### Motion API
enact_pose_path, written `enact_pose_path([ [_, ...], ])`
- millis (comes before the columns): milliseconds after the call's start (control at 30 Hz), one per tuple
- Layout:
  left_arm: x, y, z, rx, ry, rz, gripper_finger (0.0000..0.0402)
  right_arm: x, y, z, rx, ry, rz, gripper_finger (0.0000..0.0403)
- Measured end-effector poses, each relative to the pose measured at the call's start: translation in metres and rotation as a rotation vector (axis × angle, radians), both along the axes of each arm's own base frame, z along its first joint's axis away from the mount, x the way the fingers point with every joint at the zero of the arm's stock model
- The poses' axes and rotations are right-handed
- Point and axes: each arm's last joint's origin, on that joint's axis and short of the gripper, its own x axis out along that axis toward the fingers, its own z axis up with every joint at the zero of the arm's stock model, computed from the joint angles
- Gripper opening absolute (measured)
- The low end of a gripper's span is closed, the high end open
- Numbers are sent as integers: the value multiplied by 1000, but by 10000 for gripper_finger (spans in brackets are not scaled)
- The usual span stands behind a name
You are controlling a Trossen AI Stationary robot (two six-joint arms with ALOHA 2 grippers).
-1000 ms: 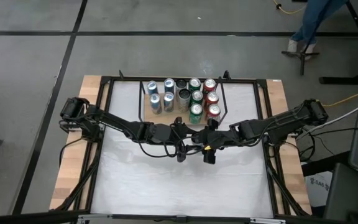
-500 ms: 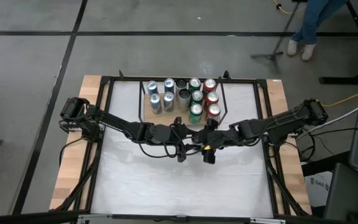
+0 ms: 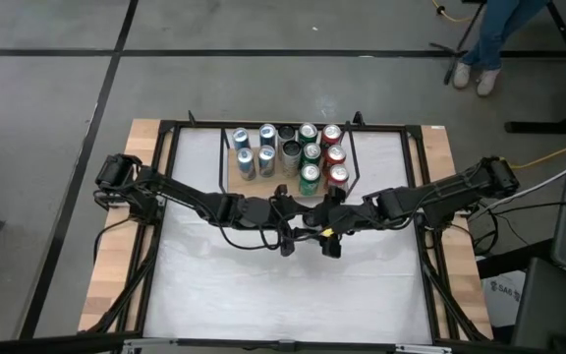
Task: Sort soda cans
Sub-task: Put the white-yellow soda can on the shelf and align with the other white-yellow soda cans
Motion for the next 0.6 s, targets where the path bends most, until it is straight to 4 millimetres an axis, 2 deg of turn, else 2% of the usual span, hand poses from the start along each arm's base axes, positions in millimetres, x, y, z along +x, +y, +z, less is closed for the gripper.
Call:
enact_pose_path([
  [367,0,11,2,1,12,30,229,-28,-9,23,-32,-7,-30,346],
  [600,-7,26,13,15,25,64,229,-44,-14,33,-34,-2,-29,347],
])
